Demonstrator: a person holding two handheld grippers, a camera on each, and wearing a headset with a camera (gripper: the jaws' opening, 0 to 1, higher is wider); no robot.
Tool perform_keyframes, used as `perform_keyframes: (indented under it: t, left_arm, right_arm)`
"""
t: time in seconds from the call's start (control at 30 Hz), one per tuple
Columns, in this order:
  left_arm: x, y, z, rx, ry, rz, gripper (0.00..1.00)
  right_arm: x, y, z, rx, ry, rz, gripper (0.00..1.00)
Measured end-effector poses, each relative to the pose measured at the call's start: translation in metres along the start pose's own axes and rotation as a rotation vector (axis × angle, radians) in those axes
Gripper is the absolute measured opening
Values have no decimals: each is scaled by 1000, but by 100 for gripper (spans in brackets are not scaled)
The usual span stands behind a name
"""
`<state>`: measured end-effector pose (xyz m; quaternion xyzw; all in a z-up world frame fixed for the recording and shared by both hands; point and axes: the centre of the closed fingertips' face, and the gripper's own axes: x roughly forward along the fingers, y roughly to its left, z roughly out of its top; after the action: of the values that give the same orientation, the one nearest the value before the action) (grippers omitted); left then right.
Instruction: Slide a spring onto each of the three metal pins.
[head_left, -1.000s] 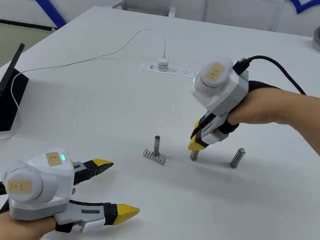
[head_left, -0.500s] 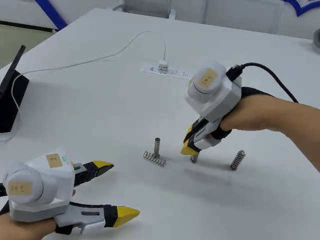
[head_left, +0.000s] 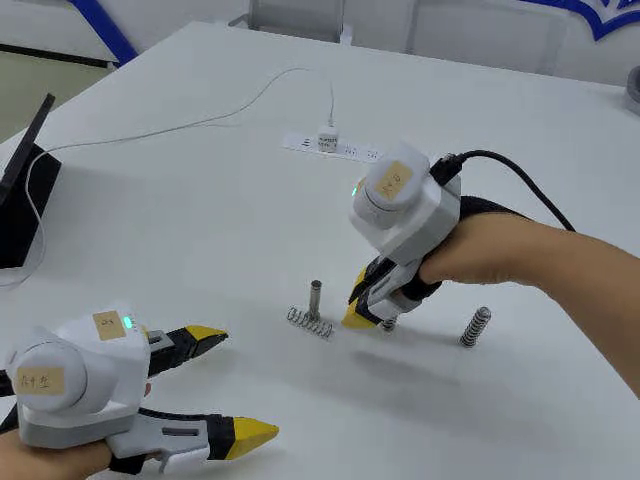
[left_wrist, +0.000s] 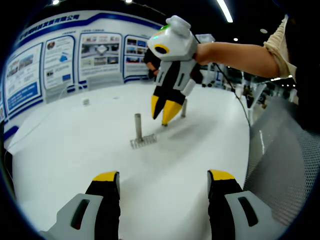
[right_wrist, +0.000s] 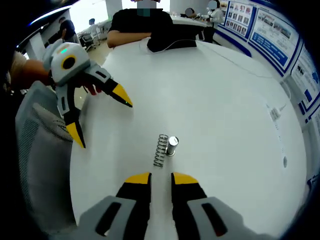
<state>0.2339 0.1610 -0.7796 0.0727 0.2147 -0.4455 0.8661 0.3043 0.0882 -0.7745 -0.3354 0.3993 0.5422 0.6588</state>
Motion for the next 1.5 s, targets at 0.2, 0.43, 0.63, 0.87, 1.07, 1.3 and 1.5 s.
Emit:
perform_keyframes:
  t: [0.2,0.43,0.63,0.87,1.07,1.3,1.5]
  left_arm:
    - [0,0,0,0,0,-1,72]
    - [-1,1,0,-2,-3,1,72]
    - [-1,1,-1,-3,-2,2,72]
    - [-1,2,-1,-7,-3,4,72]
    - [-1,3,-2,-9,-2,6,72]
    - [-2,2,-2,-10,-1,6,72]
    - [-2,3,-2,-11,-1,6,72]
  right_arm:
    - [8,5,4,2,-10,4,17]
    - [15,7,6,6,-20,-3,17]
    - [20,5,5,15,-26,-14,17]
    - [27,5,4,23,-25,-21,17]
    - [31,4,3,32,-25,-22,16]
    - [34,3,2,40,-27,-24,15]
    - [35,3,1,43,-27,-25,15]
